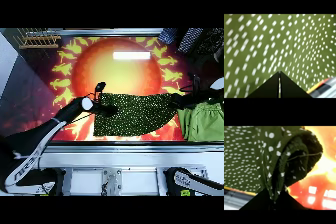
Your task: Fold the clothes and pants, and hang the long-sleeved shirts on hangers.
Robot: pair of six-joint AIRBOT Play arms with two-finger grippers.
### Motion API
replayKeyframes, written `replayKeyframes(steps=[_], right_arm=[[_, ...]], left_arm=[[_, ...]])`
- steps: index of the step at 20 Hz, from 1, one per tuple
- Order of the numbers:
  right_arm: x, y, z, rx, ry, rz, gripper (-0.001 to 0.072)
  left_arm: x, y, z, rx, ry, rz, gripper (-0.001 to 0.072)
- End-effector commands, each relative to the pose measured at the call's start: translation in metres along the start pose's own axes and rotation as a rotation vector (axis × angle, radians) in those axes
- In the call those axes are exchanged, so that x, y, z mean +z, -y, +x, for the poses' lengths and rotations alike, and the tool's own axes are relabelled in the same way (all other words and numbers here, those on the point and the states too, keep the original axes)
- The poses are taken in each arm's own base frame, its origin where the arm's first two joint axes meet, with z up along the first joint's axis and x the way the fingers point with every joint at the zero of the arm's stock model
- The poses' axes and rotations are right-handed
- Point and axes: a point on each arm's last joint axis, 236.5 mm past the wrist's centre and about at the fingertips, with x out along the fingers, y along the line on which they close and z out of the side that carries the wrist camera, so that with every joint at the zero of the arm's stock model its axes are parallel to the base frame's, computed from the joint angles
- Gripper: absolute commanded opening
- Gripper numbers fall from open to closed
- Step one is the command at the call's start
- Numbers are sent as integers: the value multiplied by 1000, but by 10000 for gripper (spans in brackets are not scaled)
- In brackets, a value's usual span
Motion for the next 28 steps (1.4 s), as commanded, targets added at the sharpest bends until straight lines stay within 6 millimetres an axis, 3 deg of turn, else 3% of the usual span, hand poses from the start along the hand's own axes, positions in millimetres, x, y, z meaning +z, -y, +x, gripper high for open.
replayKeyframes(steps=[1, 5, 8, 11, 13, 15, 17, 21, 25, 28], right_arm=[[-1, -42, -31, -28, -41, -63, 6], [-1, -84, -39, -37, -42, -171, 7], [-4, -108, -40, -26, -42, -227, 6], [-8, -117, -35, -23, -58, -255, 7], [-10, -118, -32, -35, -63, -264, 7], [-12, -122, -29, -35, -72, -274, 6], [-12, -133, -24, -27, -60, -292, 7], [-19, -170, 2, -1, -66, -327, 7], [-39, -219, 58, 28, -109, -374, 7], [-60, -270, 119, 73, -103, -434, 8]], left_arm=[[8, 37, 53, -34, -40, 65, 2], [4, 63, 94, -57, -102, 118, 2], [-1, 72, 112, -70, -168, 138, 2], [8, 80, 117, -86, -189, 159, 2], [27, 79, 106, -87, -158, 163, 2], [60, 62, 83, -61, -92, 160, 2], [98, 32, 50, -11, -15, 152, 2], [155, -33, -35, 65, 104, 77, 2], [184, -86, -116, 117, 201, 3, 2], [193, -110, -165, 142, 259, -40, 2]])
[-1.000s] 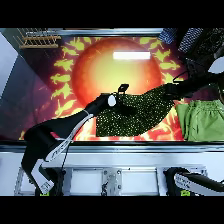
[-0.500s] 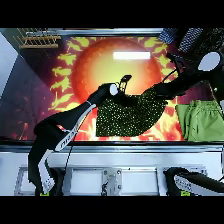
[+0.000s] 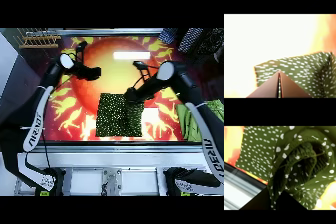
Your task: Fold the clothes and pants, and hang the long-sleeved shirts on hangers.
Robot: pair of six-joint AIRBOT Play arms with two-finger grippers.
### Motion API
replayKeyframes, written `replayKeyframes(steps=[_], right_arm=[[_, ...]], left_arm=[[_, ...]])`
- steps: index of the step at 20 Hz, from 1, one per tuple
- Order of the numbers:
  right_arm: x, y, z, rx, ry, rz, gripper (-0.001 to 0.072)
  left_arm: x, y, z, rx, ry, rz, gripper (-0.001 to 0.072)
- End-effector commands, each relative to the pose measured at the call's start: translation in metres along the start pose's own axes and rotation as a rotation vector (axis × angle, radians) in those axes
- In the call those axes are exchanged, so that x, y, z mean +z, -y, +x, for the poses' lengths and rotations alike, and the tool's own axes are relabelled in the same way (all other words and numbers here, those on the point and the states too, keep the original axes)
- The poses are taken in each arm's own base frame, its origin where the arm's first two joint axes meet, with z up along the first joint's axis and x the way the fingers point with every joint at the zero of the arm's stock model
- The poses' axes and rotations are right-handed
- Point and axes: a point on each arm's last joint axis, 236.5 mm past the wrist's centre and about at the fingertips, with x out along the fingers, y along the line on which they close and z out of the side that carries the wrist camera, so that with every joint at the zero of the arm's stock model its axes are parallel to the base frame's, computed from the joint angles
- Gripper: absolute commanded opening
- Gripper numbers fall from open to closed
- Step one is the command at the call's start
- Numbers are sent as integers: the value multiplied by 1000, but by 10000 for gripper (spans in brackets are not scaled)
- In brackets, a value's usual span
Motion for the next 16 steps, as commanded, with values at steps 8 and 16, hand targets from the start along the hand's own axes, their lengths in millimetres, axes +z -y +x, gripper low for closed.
replayKeyframes(steps=[8, 16], right_arm=[[30, -120, 96, 189, 188, -221, 631], [-47, 134, 55, -44, 90, 232, 632]], left_arm=[[21, -38, -85, 52, 96, -48, 2], [-103, -21, -49, 47, -81, -53, 2]])
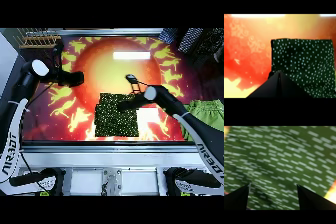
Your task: Fold the clothes and pants, and hang the long-sleeved shirts on hangers.
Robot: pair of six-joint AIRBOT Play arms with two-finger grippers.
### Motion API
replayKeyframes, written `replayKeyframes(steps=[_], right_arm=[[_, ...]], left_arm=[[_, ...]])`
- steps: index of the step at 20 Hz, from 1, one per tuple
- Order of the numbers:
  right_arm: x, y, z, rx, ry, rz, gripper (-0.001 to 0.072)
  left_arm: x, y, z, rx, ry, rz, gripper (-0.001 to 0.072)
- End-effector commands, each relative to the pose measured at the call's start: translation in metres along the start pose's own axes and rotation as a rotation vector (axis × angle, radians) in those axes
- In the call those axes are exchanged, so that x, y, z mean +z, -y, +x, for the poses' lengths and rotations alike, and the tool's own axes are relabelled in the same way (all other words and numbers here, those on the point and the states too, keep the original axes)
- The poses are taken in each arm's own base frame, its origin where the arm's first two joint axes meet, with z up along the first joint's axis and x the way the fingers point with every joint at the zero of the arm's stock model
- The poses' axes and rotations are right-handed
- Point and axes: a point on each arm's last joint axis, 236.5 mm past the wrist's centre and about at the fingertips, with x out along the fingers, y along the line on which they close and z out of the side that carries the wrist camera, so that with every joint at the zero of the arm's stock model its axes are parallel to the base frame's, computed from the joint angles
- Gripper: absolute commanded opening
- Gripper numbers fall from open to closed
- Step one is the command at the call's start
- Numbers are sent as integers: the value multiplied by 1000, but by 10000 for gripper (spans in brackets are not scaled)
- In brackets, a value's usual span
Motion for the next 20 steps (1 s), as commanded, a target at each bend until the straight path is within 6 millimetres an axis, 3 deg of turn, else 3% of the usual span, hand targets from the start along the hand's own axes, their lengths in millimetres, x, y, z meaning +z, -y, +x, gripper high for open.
replayKeyframes(steps=[1, 4, 6, 12, 13, 14, 16, 17, 18, 19, 20], right_arm=[[-38, 87, -10, 7, -39, 260, 632], [-35, 109, 2, 117, -23, 380, 632], [-36, 107, 19, 175, -39, 400, 630], [-37, 45, 64, 325, -76, 358, 603], [-35, 35, 70, 335, -70, 361, 504], [-33, 26, 75, 345, -59, 358, 459], [-28, 8, 80, 387, -37, 351, 458], [-25, 3, 80, 402, -30, 340, 367], [-23, 1, 79, 404, -21, 314, 173], [-19, 1, 78, 405, -10, 299, 82], [-15, 4, 76, 400, -2, 292, 79]], left_arm=[[-58, 11, 17, -7, -84, 23, 2], [-87, 25, 29, -18, -115, 57, 2], [-102, 31, 34, -24, -144, 74, 2], [-106, 42, 37, -37, -146, 96, 2], [-105, 43, 37, -40, -141, 93, 2], [-105, 43, 37, -41, -140, 92, 2], [-105, 43, 37, -42, -140, 91, 2], [-105, 43, 37, -42, -140, 91, 2], [-105, 43, 37, -42, -140, 91, 2], [-105, 43, 37, -42, -141, 91, 2], [-105, 43, 37, -42, -142, 91, 2]])
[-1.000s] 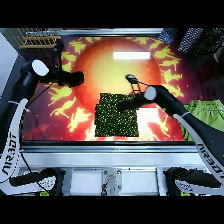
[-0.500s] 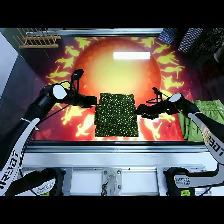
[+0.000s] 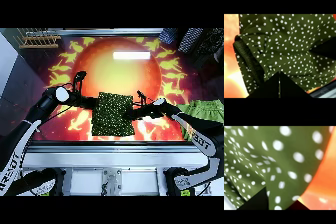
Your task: Fold the clothes and pants, and hang the long-sleeved shirts on hangers.
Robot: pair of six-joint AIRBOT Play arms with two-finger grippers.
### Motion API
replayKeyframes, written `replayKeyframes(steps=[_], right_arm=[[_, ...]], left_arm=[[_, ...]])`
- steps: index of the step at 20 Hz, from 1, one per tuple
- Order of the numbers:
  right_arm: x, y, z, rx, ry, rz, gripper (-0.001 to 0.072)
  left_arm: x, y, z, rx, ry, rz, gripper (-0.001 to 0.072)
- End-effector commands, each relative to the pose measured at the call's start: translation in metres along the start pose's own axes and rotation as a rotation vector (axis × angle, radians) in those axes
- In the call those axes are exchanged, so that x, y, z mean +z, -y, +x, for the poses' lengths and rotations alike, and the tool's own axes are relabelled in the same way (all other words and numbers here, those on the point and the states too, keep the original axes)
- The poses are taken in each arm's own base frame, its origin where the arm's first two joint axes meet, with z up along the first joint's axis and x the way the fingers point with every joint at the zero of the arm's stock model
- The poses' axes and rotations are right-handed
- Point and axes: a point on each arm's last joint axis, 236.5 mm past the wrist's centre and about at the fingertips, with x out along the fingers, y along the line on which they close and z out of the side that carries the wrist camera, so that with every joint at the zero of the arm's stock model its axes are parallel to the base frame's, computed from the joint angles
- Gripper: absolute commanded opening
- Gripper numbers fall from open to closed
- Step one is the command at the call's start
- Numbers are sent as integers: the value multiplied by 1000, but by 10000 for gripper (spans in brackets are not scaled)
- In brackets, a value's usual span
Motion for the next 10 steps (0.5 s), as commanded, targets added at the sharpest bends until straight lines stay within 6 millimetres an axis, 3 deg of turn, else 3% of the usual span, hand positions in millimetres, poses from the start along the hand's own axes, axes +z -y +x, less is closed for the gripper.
replayKeyframes(steps=[1, 3, 5, 8, 10], right_arm=[[15, -12, -5, 25, 34, -43, 44], [33, 12, -29, -77, 54, -60, 7], [58, 52, -74, -236, 102, -41, 7], [94, 113, -176, -418, 238, 43, 7], [109, 141, -245, -467, 366, 123, 7]], left_arm=[[0, 1, 0, -2, 0, -3, 2], [-2, 1, 0, -2, -6, -11, 2], [-2, 1, 0, -2, -6, -11, 2], [-2, 1, 0, -2, -6, -11, 2], [-2, 1, 0, -2, -6, -11, 2]])
